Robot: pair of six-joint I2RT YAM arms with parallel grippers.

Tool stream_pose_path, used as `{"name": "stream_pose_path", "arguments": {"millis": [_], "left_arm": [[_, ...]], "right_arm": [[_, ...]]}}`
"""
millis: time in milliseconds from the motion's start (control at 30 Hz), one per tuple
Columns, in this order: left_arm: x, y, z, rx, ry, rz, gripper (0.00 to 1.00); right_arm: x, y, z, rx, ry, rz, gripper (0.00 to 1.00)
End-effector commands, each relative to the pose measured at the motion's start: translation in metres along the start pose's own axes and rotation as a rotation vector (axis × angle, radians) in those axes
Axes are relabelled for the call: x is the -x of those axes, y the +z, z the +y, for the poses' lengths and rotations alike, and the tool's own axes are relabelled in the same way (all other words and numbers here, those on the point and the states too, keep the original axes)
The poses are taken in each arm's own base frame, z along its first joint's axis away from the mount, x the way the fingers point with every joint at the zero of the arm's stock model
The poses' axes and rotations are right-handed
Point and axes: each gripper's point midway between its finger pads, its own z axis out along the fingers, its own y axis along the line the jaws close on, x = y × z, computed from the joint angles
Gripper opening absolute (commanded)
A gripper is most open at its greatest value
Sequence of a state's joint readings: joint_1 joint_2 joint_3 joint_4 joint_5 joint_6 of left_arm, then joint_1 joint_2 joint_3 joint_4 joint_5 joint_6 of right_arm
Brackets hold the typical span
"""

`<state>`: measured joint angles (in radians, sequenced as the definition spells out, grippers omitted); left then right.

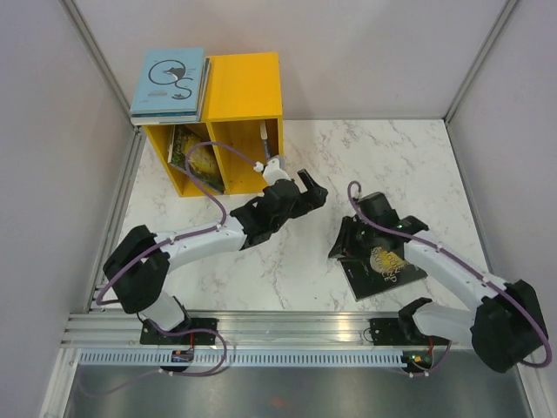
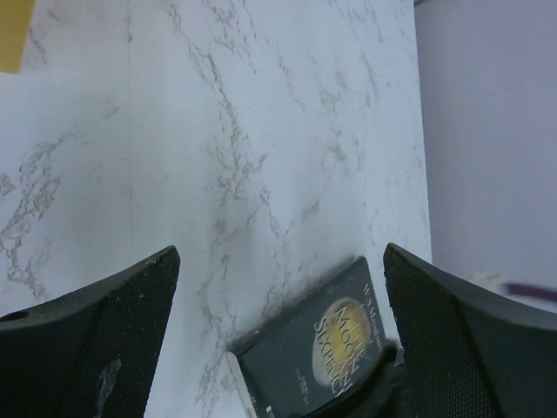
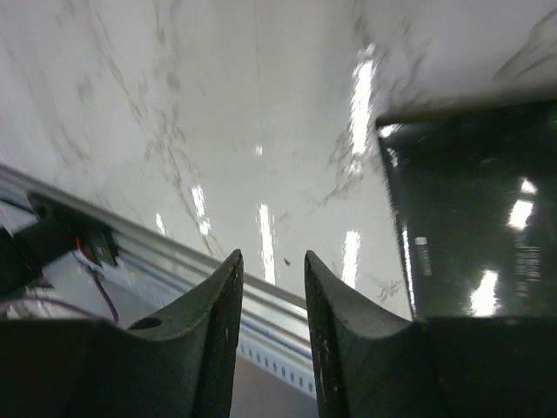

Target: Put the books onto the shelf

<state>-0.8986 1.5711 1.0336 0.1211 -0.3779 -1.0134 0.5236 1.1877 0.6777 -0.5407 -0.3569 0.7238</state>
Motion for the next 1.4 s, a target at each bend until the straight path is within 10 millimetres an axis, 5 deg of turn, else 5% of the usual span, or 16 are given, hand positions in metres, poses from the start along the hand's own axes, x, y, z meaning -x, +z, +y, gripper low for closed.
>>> {"name": "stream_pose_path", "arguments": {"millis": [0, 133, 167, 200, 233, 400, 633, 867, 1067, 1167, 1367], "left_arm": [[-0.033, 0.006, 0.031, 0.086, 0.172, 0.091, 1.0], [-0.054, 0.028, 0.033, 0.094, 0.256, 0.166, 1.0], [-0.119, -0.001, -0.003, -0.221, 0.351, 0.549, 1.0], [-0.122, 0.001, -0.016, -0.253, 0.359, 0.583, 1.0], [-0.142, 0.004, -0.004, -0.236, 0.365, 0.672, 1.0], [-0.161, 0.022, -0.034, -0.336, 0.351, 0.771, 1.0], [-0.187, 0.025, -0.029, -0.34, 0.336, 0.91, 1.0], [-0.193, -0.004, -0.011, -0.281, 0.347, 0.937, 1.0], [-0.181, -0.041, 0.009, -0.208, 0.322, 0.909, 1.0], [-0.169, -0.059, 0.014, -0.182, 0.302, 0.869, 1.0], [-0.141, -0.089, 0.028, -0.129, 0.276, 0.774, 1.0]], "right_arm": [[0.051, -0.055, -0.026, -0.182, 0.033, -0.23, 0.4], [0.062, -0.079, -0.063, -0.325, 0.144, -0.282, 0.42], [0.065, -0.084, -0.072, -0.361, 0.172, -0.301, 0.43], [0.071, -0.09, -0.08, -0.391, 0.205, -0.328, 0.43], [0.078, -0.096, -0.081, -0.4, 0.219, -0.35, 0.45], [0.1, -0.11, -0.127, -0.538, 0.383, -0.378, 0.56], [0.106, -0.124, -0.197, -0.666, 0.595, -0.373, 0.57], [0.129, -0.121, -0.252, -0.661, 0.754, -0.403, 0.54], [0.134, -0.08, -0.26, -0.573, 0.797, -0.372, 0.5], [0.133, -0.053, -0.246, -0.5, 0.8, -0.34, 0.49], [0.151, 0.012, -0.169, -0.333, 0.701, -0.294, 0.49]]}}
